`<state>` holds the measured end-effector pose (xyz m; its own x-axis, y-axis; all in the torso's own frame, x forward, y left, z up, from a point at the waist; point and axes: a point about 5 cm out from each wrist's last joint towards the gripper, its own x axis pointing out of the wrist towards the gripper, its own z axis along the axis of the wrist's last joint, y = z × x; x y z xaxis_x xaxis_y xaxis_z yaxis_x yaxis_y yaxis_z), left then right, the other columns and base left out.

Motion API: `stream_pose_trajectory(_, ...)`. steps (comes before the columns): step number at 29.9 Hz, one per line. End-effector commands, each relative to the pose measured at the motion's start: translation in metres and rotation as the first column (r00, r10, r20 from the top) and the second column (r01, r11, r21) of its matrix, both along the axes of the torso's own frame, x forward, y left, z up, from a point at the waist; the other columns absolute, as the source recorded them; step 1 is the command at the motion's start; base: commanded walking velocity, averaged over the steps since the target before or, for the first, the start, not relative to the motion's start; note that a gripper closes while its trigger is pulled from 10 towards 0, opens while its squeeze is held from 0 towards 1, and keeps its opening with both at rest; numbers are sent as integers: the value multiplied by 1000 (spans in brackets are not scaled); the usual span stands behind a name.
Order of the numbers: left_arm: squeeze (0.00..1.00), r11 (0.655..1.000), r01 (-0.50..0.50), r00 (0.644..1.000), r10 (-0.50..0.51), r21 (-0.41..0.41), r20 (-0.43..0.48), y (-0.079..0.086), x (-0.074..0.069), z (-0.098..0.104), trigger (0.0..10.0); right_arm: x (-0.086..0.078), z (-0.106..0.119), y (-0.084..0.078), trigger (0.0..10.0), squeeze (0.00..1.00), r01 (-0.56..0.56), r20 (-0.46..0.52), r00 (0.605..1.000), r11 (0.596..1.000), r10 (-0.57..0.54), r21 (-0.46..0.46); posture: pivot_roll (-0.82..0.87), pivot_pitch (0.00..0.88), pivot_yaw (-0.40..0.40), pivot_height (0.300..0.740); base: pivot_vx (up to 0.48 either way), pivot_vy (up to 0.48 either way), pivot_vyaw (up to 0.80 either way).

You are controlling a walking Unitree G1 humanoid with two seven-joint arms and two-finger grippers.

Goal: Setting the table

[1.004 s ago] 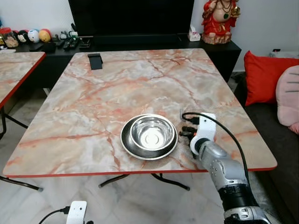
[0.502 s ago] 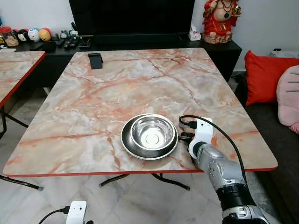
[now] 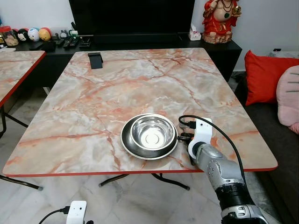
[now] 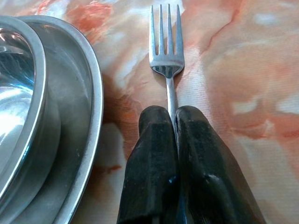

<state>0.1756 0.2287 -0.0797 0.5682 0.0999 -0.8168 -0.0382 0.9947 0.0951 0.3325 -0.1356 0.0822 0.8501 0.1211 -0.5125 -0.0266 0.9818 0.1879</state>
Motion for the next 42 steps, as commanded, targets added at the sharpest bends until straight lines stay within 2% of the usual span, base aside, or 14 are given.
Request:
stream_pose_trajectory(1,0,1000,-7,1000,7,0,-15,0,-3,-1,10000,0,-1,3,10000,0,-10,-16,1000,1000,10,-2,-59,0,4,740,0,0,0)
stream_pose_trajectory(23,0,1000,-6,1000,6,-1,-16,0,-3,-1,10000,-2,-5,6,10000,4,-33,-30,999,999,33,-16,-53,0,5,740,0,0,0)
stream_pose_trajectory(24,0,1000,-6,1000,6,-1,-16,0,-3,-1,10000,-2,-5,6,10000,27,-33,-29,999,999,33,-16,-53,0,5,740,0,0,0)
stream_pose_trajectory(25,0,1000,-7,1000,7,-2,-16,0,-3,-1,10000,-2,-5,6,10000,98,-33,-29,999,999,33,-16,-53,0,5,740,0,0,0)
stream_pose_trajectory(26,0,1000,-6,1000,6,-2,-16,1,-3,-1,10000,-2,-5,6,10000,408,-33,-29,999,999,32,-17,-55,0,5,740,0,0,0)
stream_pose_trajectory(27,0,1000,-6,1000,6,-1,-16,1,-3,-1,10000,-2,-5,6,10000,545,-32,-29,999,999,32,-17,-55,0,5,740,0,0,0)
stream_pose_trajectory(37,0,1000,-4,1000,4,-1,-17,1,-3,-1,10000,-2,-6,5,10000,553,-26,-29,999,1000,25,-16,-53,0,6,740,0,0,0)
stream_pose_trajectory(42,0,1000,-5,1000,5,-1,-16,1,-3,-1,10000,-2,-6,5,10000,506,-21,-28,999,1000,21,-16,-51,0,5,740,0,0,0)
